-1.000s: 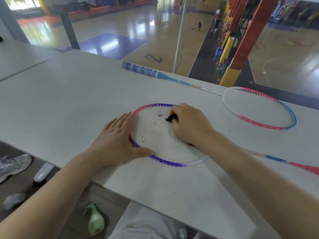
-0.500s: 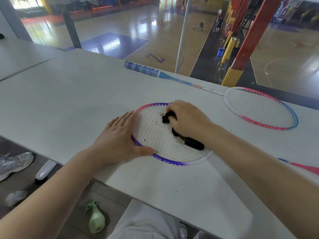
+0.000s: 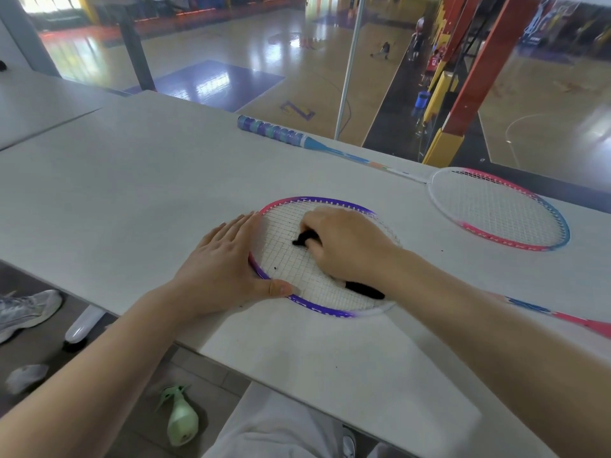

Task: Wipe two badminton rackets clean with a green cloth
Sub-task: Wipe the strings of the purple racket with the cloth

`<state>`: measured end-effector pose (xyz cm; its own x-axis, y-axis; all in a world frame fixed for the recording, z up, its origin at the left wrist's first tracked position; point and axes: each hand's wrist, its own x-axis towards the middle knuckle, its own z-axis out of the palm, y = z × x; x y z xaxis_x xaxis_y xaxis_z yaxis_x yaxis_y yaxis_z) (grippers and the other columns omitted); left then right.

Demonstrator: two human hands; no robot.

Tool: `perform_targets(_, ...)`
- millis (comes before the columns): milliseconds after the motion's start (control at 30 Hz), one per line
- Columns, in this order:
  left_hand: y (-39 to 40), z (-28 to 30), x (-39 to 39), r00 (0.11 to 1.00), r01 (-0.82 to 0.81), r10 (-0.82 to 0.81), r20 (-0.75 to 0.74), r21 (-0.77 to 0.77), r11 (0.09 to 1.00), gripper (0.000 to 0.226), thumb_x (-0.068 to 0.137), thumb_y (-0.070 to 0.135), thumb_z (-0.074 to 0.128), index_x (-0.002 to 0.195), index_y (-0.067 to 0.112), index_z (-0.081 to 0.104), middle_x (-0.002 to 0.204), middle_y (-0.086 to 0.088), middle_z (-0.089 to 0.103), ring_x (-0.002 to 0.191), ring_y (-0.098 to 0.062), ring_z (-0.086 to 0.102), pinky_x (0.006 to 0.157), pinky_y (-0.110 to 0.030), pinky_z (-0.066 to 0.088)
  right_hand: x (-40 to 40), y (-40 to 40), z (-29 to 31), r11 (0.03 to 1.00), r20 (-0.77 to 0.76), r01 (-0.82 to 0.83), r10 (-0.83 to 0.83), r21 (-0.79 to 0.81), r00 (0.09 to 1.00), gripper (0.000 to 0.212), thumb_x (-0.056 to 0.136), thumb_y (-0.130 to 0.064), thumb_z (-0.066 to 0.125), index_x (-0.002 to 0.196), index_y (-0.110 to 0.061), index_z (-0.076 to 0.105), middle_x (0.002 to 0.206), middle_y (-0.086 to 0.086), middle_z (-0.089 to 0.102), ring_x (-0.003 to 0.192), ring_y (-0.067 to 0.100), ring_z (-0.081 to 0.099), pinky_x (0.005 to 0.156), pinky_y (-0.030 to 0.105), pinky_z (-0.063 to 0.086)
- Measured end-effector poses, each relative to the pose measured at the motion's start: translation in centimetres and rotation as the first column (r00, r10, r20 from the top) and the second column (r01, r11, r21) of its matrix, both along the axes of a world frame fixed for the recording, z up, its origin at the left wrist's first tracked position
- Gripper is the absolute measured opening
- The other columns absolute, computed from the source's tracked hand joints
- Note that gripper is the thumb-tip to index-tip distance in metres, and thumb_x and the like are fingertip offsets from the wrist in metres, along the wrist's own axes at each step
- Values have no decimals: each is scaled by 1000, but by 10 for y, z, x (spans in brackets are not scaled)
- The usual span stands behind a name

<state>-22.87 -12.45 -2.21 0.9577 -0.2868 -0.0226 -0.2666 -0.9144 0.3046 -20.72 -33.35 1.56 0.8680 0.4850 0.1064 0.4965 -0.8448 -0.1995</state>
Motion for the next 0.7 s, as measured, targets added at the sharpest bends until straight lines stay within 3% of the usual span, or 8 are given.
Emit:
perform_targets(233,0,-3,2,1000,-7,7,-5,2,1000,149,36,106,23,156,22,-4,164,7,2,150,-6,-2,122,-30,3,-33,10,9,981,-141,-195,196,23,970,12,91,-24,53,100,-21,61,100,-7,61,87,12,52,75,31,46)
perform_targets(433,2,-4,2,1000,10,-10,17,2,1000,146,38,108,19,156,25,-2,164,9,4,150,-6,-1,123,-33,5,22,1,-1,1000,18,24,-25,13,1000,11,93,-19,52,99,-12,58,98,3,58,88,21,55,74,33,45)
perform_targets(600,1,-3,2,1000,11,-11,3,26,1000,144,40,107,19,156,26,-6,164,9,1,150,-7,-2,123,-33,3,69,-1,-5,961,110,275,-275,12,955,16,93,-15,50,106,-8,57,104,9,55,94,28,56,71,33,39)
perform_targets(700,1,-4,2,1000,5,-5,3,19,1000,143,40,107,21,156,26,-6,164,10,1,150,-7,-1,123,-32,3,71,7,-7,962,128,272,-269,-6,955,16,94,-15,51,107,-8,57,105,10,56,94,27,56,71,33,41)
